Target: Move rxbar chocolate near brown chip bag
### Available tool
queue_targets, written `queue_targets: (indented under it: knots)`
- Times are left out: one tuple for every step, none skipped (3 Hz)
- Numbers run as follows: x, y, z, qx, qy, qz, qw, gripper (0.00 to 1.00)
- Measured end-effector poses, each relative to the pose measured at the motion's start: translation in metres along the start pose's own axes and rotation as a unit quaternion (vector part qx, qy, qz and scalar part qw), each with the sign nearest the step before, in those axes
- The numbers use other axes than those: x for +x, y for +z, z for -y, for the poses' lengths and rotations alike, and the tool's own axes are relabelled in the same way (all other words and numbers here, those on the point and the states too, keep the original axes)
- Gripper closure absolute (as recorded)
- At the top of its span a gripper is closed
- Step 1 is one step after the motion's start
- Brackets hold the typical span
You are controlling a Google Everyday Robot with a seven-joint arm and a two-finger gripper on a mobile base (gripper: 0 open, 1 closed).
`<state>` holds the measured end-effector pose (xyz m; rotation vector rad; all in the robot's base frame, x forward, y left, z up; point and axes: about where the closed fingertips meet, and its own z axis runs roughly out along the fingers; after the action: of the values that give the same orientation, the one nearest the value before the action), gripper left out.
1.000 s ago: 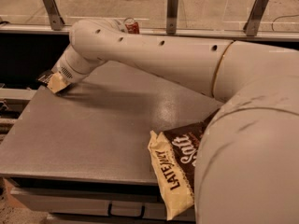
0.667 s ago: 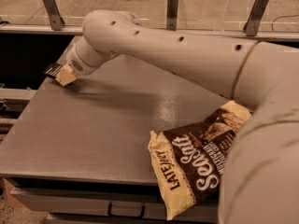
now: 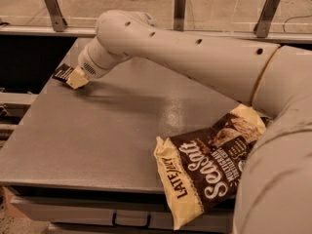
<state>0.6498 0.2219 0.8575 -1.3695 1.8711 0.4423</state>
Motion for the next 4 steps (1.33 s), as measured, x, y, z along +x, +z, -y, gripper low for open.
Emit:
queue_targets:
  knots:
    - [0.004, -0.026, 0.018, 0.028, -0.007, -0.014, 0.9995, 1.0]
    - [0.028, -0.09, 0.047, 0.082, -0.01, -0.053, 0.9952, 1.0]
    - [0.068, -0.155, 0.062, 0.128, 0.009, -0.111, 0.9856, 1.0]
    - [0.122, -0.206, 0.06, 0.157, 0.053, -0.173, 0.9709, 1.0]
